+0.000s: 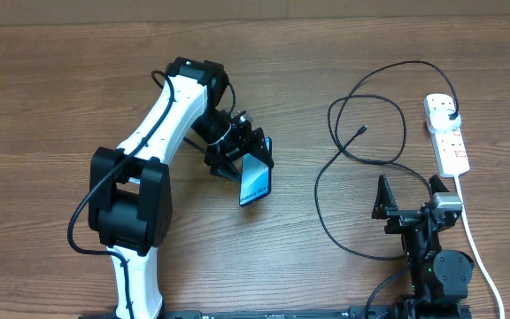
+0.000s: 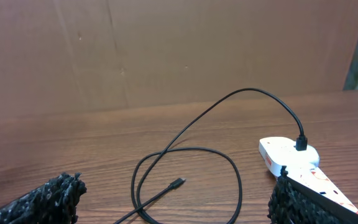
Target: Plug charger to phone and switch on socket
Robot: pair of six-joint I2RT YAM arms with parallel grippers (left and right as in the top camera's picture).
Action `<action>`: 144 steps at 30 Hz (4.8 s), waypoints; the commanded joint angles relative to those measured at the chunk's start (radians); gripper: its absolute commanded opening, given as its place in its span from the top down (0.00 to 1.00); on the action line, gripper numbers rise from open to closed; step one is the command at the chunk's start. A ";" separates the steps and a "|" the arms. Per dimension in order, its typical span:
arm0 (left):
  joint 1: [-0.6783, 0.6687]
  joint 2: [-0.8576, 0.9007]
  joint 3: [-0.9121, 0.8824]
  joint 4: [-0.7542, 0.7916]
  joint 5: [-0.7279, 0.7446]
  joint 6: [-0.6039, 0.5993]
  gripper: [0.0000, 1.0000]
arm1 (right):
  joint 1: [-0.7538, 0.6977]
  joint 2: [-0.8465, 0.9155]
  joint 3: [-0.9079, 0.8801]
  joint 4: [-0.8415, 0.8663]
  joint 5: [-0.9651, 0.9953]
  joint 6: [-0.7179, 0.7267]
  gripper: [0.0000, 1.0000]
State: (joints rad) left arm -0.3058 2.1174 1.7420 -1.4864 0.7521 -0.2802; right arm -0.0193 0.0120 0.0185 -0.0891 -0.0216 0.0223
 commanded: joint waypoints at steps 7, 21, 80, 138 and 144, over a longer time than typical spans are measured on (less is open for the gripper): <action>0.006 0.005 0.030 -0.012 0.079 0.019 0.23 | -0.002 -0.009 -0.011 0.007 0.002 -0.005 0.00; 0.010 0.005 0.030 -0.026 0.084 0.023 0.23 | -0.002 -0.009 -0.011 0.007 0.002 -0.005 0.00; 0.019 0.005 0.030 -0.001 0.106 0.011 0.23 | -0.001 0.615 0.743 -0.652 -0.454 0.761 0.00; 0.015 0.005 0.030 0.150 0.140 -0.286 0.22 | 0.973 1.400 0.740 0.006 0.552 1.200 0.46; 0.004 0.005 0.030 0.157 0.135 -0.285 0.22 | 0.973 1.400 0.740 0.010 0.552 1.200 0.63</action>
State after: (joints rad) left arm -0.2932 2.1174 1.7420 -1.3338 0.8425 -0.5522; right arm 0.9497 1.4094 0.7456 -0.0883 0.5133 1.2297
